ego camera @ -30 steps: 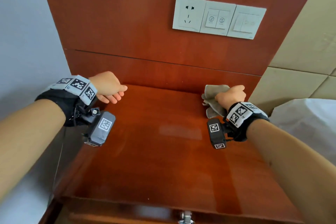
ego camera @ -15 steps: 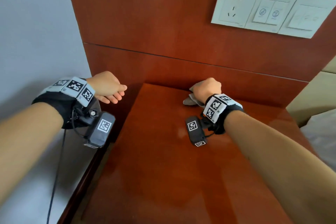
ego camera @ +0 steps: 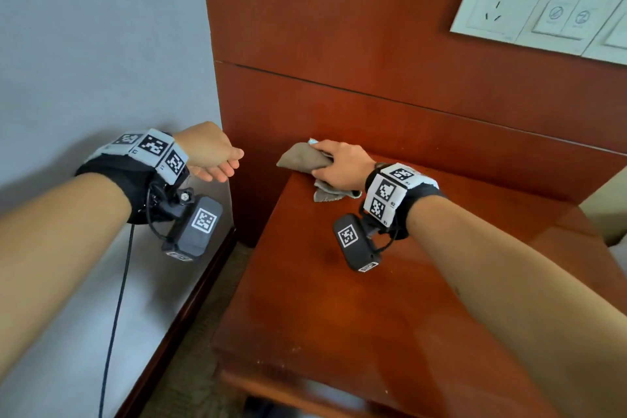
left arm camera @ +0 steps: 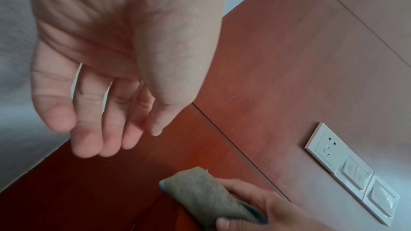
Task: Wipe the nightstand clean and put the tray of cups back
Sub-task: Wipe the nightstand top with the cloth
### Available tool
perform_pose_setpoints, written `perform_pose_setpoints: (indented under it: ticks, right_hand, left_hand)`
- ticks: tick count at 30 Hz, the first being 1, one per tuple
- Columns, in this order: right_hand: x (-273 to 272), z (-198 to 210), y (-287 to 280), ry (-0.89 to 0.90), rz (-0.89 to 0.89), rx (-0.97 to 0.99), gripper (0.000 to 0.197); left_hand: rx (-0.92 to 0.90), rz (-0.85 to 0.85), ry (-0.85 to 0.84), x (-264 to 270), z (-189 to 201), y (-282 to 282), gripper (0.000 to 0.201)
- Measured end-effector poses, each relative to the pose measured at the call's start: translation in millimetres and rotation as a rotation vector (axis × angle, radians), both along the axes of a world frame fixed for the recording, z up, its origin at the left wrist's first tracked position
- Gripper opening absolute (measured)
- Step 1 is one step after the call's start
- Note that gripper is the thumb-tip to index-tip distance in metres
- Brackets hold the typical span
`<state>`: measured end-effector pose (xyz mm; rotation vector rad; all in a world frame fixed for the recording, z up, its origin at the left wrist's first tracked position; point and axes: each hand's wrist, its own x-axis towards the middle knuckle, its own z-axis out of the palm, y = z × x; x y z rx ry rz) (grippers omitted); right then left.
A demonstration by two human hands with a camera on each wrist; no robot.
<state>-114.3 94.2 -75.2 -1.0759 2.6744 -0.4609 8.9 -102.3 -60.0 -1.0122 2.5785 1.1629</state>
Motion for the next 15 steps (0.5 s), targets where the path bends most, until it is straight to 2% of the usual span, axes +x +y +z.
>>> perform_pose_setpoints:
  ticks: [7,15]
  right_hand:
    - [49.3,2.4,11.1,-0.053,0.180,0.047,0.058]
    - [109.7,-0.4,37.0,-0.114,0.352,0.009,0.055]
  left_hand:
    - [-0.031,-0.011,0.052,23.6,12.8,18.3,0.029]
    - [-0.071,0.026,0.053,73.7,16.2,38.3,0.030]
